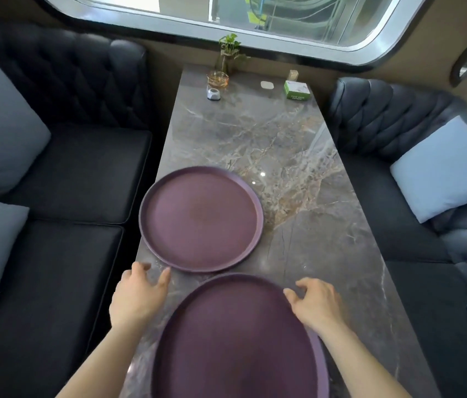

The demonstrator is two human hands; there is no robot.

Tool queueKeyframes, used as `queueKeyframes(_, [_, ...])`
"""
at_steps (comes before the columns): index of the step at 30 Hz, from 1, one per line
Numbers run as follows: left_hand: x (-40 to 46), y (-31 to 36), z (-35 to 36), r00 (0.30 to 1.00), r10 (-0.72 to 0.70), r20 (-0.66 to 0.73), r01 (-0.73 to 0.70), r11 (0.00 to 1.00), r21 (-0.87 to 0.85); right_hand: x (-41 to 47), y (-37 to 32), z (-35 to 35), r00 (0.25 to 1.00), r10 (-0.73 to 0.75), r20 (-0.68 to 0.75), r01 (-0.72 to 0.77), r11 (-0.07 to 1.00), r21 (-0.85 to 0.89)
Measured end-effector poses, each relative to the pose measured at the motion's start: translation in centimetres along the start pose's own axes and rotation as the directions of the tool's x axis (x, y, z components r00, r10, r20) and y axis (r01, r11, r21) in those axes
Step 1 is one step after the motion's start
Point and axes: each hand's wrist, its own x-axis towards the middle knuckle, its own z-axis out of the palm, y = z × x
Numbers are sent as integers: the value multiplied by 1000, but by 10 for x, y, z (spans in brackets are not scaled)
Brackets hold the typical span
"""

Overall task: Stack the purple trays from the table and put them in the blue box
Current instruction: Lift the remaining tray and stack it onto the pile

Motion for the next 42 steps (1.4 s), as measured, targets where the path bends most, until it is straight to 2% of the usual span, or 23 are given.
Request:
queueKeyframes(3, [37, 11, -2, 991, -135, -11, 130, 971, -200, 47, -31, -7, 998, -44, 46, 38, 991, 127])
queueKeyframes(6, [63, 23, 0, 978, -205, -33, 190, 947, -258, 85, -59, -13, 994, -59, 89, 33, 962, 269])
queueKeyframes(11, [95, 45, 12, 972, -222, -75, 188, 929, -320, 139, -89, -8, 988, -101, 118, 43, 906, 422])
queueKeyframes(16, [116, 57, 26, 975, -221, -33, 195, 914, -355, 170, -110, 4, 987, -104, 119, 20, 830, 557])
queueKeyframes(22, [132, 70, 35, 946, -323, -27, 265, 818, -510, 186, -122, 15, 968, -127, 217, -94, 620, 779])
queueKeyframes(25, [134, 69, 36, 927, -375, -7, 296, 744, -599, 189, -115, 16, 973, -115, 202, -100, 580, 809])
queueKeyframes(32, [111, 83, 23, 950, -304, -66, 173, 691, -702, 169, -103, 3, 992, -95, 87, -17, 571, 821])
queueKeyframes(36, [86, 81, 12, 960, -266, -90, 117, 671, -732, 146, -84, -5, 999, -5, 36, -26, 599, 800])
queueKeyframes(42, [40, 51, 9, 975, -218, -40, 113, 644, -756, 84, -42, -6, 992, 116, -47, -51, 719, 693])
